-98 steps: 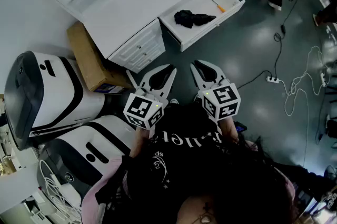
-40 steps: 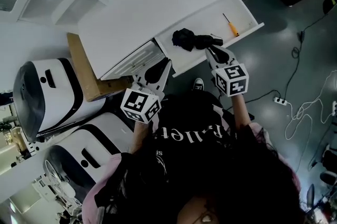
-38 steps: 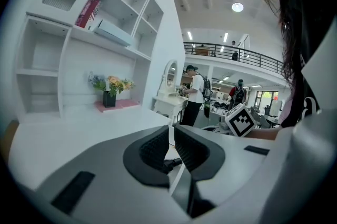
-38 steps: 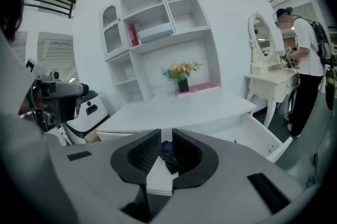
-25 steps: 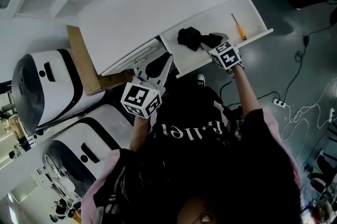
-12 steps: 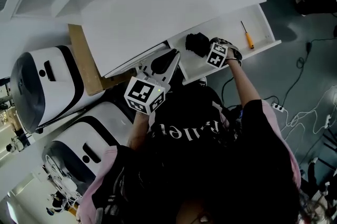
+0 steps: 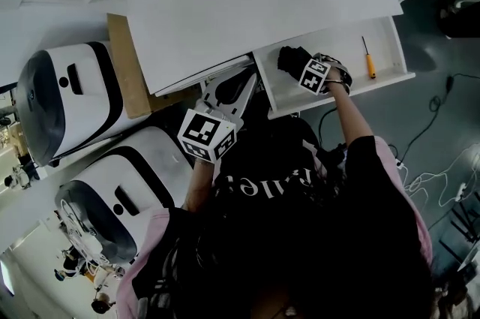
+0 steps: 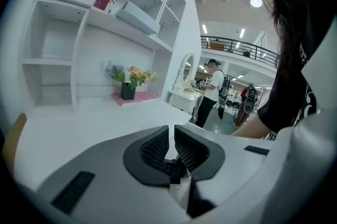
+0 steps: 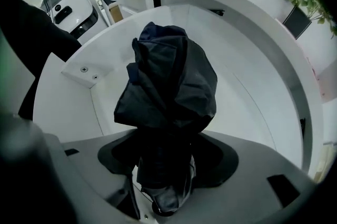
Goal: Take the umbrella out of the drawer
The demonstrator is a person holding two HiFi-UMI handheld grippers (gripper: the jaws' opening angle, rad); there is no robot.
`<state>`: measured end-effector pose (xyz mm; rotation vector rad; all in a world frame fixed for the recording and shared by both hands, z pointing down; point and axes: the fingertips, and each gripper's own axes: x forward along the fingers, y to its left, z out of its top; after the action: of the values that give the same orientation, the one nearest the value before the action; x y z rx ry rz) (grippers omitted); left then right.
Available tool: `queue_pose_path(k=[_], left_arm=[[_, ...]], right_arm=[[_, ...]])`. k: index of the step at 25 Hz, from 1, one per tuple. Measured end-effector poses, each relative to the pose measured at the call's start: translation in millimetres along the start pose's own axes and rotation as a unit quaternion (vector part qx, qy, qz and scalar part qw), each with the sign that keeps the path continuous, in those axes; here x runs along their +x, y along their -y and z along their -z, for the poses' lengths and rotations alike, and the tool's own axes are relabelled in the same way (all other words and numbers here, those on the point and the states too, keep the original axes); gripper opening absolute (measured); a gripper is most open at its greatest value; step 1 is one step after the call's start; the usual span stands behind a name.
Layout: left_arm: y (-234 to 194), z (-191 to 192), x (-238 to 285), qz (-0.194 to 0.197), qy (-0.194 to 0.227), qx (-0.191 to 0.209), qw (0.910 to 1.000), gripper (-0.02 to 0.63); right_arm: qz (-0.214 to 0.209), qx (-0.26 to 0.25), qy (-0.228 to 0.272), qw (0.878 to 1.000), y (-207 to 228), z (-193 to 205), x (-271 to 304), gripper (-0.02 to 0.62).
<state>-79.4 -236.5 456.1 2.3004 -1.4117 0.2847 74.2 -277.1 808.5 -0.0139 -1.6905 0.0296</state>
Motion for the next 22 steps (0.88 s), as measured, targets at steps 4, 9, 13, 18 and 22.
queue_pose_path(k=[4,9,13,18,22], left_arm=[[-5,1,-6,-0.015,0.0,-0.004,0.9999,0.04],[-12,3,-17,-0.031,0.002,-0.006,0.9995,0.04],[-14,4,-22,-0.038,0.002,-0.006,0.9993,0.04],[-10,1,-23,-0.033,0.01,-0.001,0.9994,0.04],[-2,3,-22,-0.026,0.009,0.002,0.9996,0.04]], right_arm=[[0.0,0.002,-0.015,1.0,-1,0,8,0.27],[0.012,0.006,-0.028,1.0,1,-1,11,0.268],[0.018,-0.003,-0.014,1.0,-2,-2,5,0.27],[0.026,-0.018,0.018,0.999,-12,-10,-16,0.268],[0.05,-0.013,0.065,0.997,-10,-25,-50,0.268]])
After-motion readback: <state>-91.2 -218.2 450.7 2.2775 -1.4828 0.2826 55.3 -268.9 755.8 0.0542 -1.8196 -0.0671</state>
